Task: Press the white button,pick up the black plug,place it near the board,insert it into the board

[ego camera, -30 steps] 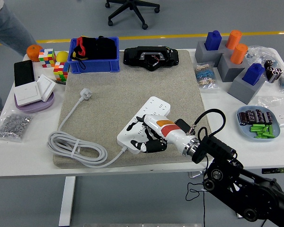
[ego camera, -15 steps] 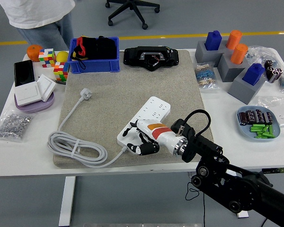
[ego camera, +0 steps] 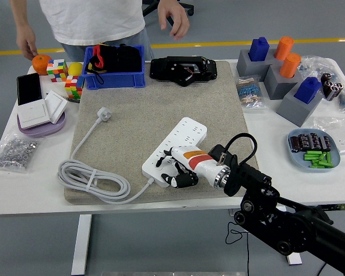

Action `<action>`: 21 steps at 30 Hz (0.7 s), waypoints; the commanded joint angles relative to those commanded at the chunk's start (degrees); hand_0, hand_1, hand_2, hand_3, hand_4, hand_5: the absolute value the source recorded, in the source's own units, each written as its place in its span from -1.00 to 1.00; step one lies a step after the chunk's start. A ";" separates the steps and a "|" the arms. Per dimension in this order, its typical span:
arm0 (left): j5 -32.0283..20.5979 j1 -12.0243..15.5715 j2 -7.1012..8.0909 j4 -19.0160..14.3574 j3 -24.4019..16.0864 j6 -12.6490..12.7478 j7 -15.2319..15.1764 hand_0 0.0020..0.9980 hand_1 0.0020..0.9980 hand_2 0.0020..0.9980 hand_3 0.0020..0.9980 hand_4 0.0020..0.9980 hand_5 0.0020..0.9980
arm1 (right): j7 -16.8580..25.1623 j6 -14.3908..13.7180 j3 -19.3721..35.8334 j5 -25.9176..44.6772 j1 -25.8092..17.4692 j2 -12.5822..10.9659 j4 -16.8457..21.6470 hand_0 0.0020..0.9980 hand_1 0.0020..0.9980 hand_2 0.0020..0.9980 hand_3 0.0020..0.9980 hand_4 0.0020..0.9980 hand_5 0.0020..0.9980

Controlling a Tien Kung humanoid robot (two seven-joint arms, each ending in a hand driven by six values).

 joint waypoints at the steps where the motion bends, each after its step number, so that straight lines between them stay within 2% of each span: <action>1: -0.07 -0.01 -0.01 0.00 0.08 0.00 -0.01 0.38 0.27 0.22 0.26 0.12 -0.67 | 0.00 0.00 -0.05 -0.09 0.01 -0.04 -0.05 -1.00 -1.00 -0.82 0.22 0.31 -0.70; 21: -0.35 -0.21 -0.04 0.00 0.53 -0.06 -0.07 0.38 0.27 0.22 0.26 0.12 -0.67 | -0.11 0.06 -1.09 -1.03 0.46 -0.32 -0.85 -1.00 -1.00 -0.82 0.22 0.30 -0.71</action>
